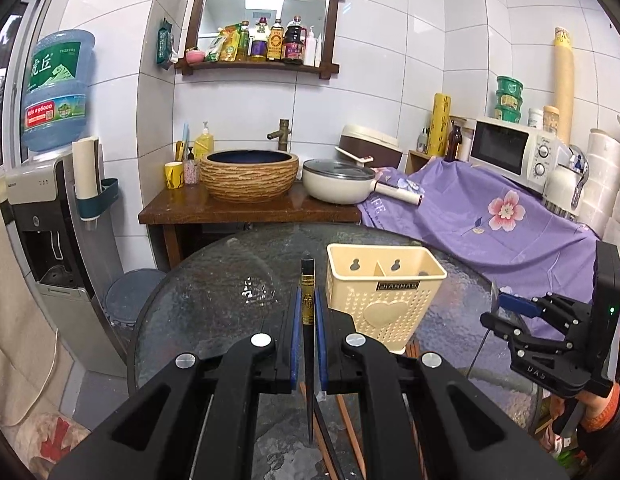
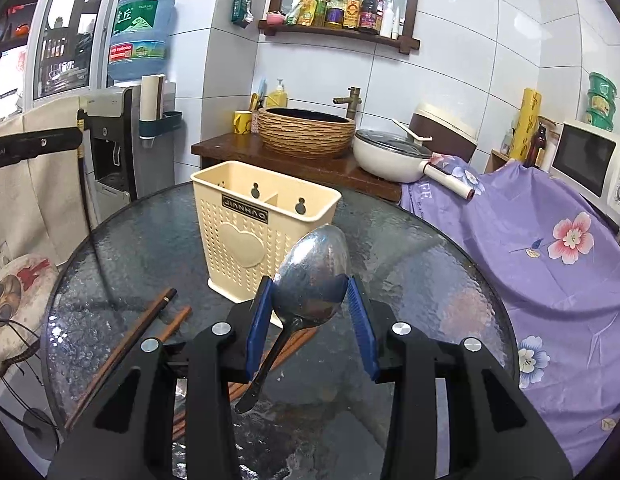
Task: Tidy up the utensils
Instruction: 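Lift the black chopstick with left tool while right tool lifts the spoon toward the holder, then lower the chopstick into the holder with left tool while right tool drops the spoon in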
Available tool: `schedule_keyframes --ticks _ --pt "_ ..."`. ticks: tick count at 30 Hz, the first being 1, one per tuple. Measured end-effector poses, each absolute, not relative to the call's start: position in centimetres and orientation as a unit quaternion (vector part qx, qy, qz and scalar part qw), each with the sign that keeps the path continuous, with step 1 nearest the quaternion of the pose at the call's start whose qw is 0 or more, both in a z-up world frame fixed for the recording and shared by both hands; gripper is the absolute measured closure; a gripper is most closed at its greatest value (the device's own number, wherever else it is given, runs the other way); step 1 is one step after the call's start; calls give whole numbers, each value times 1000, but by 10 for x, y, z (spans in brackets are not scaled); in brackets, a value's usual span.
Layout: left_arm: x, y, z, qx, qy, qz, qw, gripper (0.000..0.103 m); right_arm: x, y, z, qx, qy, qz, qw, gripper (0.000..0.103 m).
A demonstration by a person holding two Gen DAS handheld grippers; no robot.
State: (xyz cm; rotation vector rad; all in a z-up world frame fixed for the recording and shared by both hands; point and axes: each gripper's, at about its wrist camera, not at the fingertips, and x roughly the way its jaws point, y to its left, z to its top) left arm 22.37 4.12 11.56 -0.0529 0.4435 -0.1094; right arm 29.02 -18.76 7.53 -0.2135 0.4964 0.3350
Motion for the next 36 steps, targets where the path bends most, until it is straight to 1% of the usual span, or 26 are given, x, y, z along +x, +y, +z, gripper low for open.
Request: schedule_keyframes --ticks 9,13,23,26,31,36 --pt "234 32 141 -28 216 -70 973 96 297 -180 92 -86 251 188 946 64" --pt "243 26 161 -32 214 -82 973 96 299 -175 113 -88 234 189 950 64" --pt "269 12 247 -43 179 -91 979 96 331 -170 182 -82 193 169 963 64" --pt "282 5 263 -45 165 -86 981 96 344 -169 199 -81 180 154 968 64" --pt "309 -10 266 -44 160 -77 983 96 371 -156 208 -89 173 125 973 64" --pt "329 -20 237 -33 166 -68 983 96 390 -147 179 -111 172 106 973 64"
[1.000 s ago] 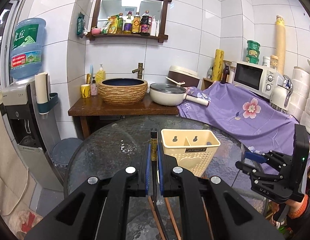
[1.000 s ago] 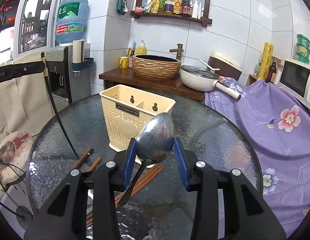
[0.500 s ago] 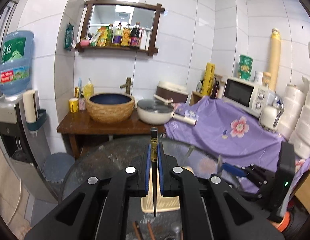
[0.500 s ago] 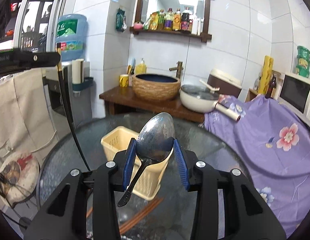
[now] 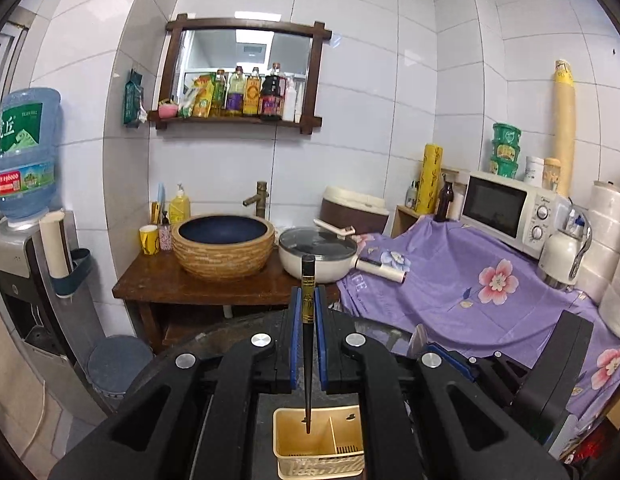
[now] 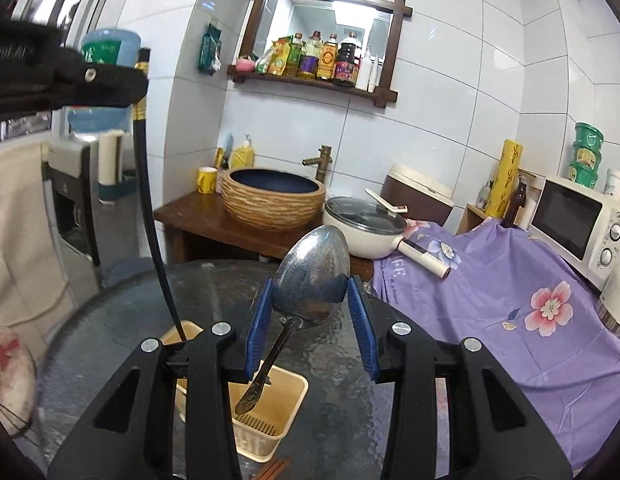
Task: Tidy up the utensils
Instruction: 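Lower the chopstick into the holder with left tool while right tool drops the spoon in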
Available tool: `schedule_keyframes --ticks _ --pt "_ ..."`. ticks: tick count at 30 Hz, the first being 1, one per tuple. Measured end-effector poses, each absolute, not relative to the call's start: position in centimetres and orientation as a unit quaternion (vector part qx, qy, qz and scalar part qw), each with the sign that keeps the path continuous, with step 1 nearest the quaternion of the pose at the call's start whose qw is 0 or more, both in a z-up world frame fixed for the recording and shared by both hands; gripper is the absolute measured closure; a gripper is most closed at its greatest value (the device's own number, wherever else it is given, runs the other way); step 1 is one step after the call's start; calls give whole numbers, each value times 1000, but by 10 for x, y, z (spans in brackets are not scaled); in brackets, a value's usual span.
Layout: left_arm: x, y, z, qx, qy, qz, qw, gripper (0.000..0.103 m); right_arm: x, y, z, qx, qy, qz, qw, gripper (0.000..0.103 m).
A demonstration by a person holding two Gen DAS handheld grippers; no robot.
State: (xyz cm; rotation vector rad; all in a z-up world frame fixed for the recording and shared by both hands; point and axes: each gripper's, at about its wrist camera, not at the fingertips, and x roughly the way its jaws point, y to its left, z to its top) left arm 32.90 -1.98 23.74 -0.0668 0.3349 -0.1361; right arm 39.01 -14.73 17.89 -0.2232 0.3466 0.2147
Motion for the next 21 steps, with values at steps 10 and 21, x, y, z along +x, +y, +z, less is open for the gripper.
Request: schedule_keyframes --ticks 10,21 --pt "351 -10 167 -40 221 -58 973 96 401 -147 111 -118 185 92 971 64" --pt "354 -10 119 -31 254 -53 965 96 396 -142 74 -129 202 100 966 64"
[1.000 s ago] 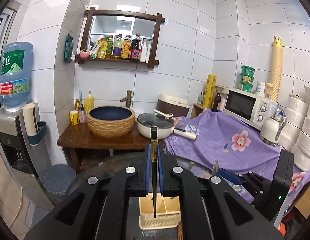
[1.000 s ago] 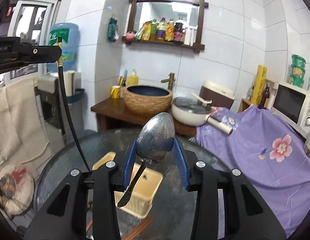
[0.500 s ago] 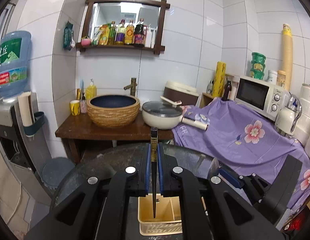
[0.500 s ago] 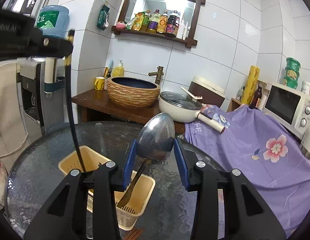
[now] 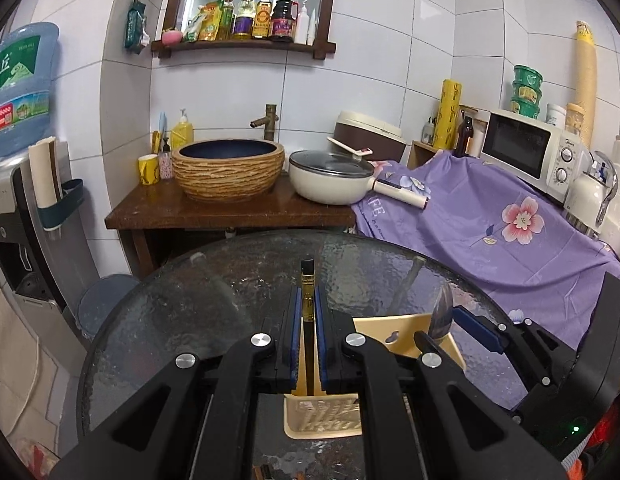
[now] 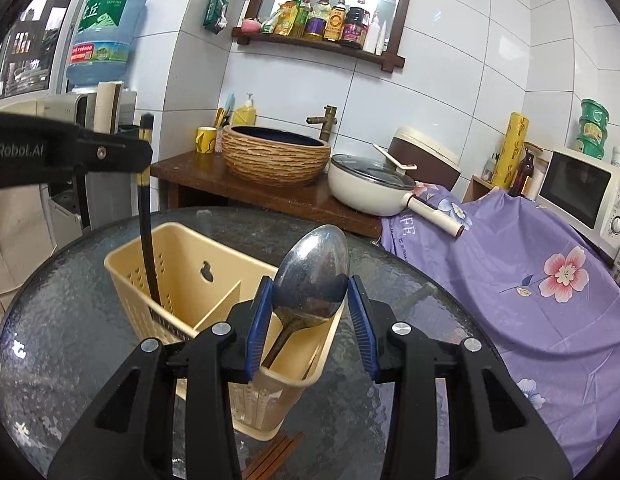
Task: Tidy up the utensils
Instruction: 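Lower the chopstick into the holder with left tool while right tool drops the spoon in, then move left tool back to a brown wooden chopstick while right tool approaches another brown chopstick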
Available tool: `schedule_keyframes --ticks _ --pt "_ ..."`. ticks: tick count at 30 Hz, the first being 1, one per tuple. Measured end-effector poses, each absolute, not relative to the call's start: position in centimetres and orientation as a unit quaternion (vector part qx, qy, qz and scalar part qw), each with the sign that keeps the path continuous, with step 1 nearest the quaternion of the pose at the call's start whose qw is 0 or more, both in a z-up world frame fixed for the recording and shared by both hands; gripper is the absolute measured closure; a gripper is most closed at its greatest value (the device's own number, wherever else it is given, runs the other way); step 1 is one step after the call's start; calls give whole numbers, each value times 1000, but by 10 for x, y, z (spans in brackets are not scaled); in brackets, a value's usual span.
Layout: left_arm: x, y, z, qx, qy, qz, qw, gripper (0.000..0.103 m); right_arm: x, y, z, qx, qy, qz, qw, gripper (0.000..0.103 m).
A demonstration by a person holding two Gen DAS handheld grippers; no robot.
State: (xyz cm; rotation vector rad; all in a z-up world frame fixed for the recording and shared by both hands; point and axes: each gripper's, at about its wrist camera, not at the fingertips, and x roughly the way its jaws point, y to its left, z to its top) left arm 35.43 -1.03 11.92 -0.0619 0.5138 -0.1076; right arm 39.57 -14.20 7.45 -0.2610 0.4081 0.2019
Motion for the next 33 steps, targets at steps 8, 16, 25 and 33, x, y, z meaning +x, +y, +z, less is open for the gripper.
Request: schedule_keyframes --ticks 8,16,25,33 --pt "354 -13 120 -27 255 -56 965 96 394 -143 71 -127 199 101 966 62" --pt "338 -8 122 -39 235 -61 969 60 376 -159 79 -84 176 108 975 35" --pt "282 2 87 -1 246 -42 969 27 329 -176 54 -75 233 116 963 28" --pt "257 25 14 -5 344 -27 939 34 302 -183 -10 -79 329 114 934 28"
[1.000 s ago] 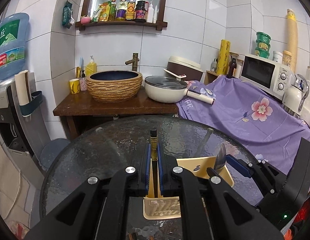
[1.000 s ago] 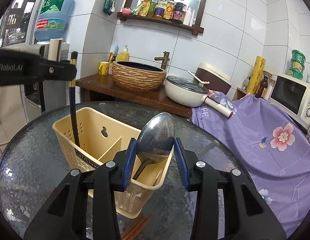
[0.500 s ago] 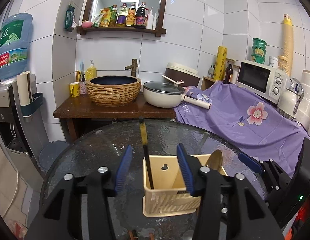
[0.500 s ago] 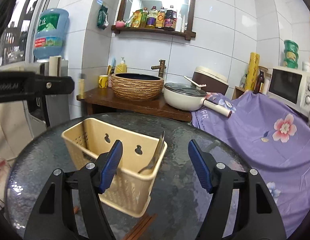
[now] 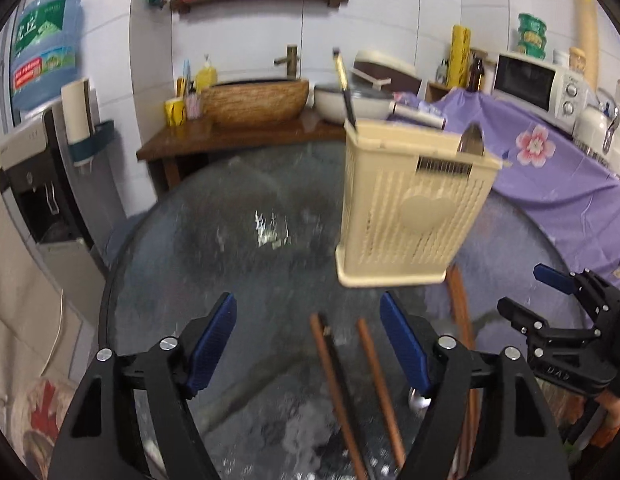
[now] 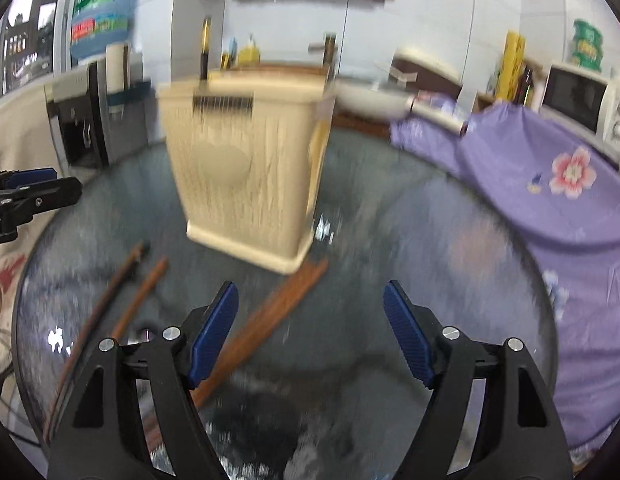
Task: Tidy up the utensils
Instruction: 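Move left tool back to a brown wooden chopstick while right tool approaches another brown chopstick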
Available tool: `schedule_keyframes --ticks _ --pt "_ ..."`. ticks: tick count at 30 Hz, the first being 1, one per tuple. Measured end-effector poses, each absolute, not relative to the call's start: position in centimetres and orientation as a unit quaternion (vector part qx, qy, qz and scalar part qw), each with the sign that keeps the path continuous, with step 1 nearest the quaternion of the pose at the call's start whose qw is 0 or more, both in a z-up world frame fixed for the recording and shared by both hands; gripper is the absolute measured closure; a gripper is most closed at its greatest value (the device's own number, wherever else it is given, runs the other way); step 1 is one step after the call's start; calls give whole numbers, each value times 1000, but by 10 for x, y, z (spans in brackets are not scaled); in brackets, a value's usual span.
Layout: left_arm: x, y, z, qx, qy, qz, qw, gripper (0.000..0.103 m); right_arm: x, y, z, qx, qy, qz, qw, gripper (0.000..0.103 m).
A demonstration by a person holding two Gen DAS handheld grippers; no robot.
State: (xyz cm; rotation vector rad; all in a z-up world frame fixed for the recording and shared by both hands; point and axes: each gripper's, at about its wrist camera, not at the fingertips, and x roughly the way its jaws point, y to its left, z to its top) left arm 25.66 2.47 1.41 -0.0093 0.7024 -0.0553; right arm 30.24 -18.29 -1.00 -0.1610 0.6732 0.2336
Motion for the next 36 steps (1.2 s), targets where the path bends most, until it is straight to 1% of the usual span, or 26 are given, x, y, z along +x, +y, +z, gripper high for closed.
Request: schedule_keyframes --ticks 1,3,4,6,13,16,25,30,33,36 --pt "253 26 4 -4 358 -27 933 35 300 -182 -19 -76 343 115 929 28" --pt "248 28 -8 -5 374 -28 927 43 296 -179 -33 -79 364 120 920 28" --pt "245 28 -14 -6 382 -28 924 45 294 -177 -39 -84 376 122 915 28" --pt "240 26 -27 -8 400 -37 916 50 289 -175 -45 -83 381 126 912 28" --pt "230 21 -44 -6 418 -49 907 52 280 -155 -50 -124 393 128 902 28" --pt "227 21 -51 -4 423 -49 905 55 278 -153 -49 -137 397 121 900 28" --pt "224 24 -57 -13 429 -61 901 56 278 -186 -51 -145 426 107 886 28" --pt "223 38 -56 -47 429 -63 900 56 278 -213 -50 -92 432 102 891 28" --pt "224 36 -56 -38 429 -53 901 56 278 -211 -47 -69 425 111 895 28" --pt "224 32 -56 -24 428 -50 902 56 277 -195 -42 -74 421 133 894 28"
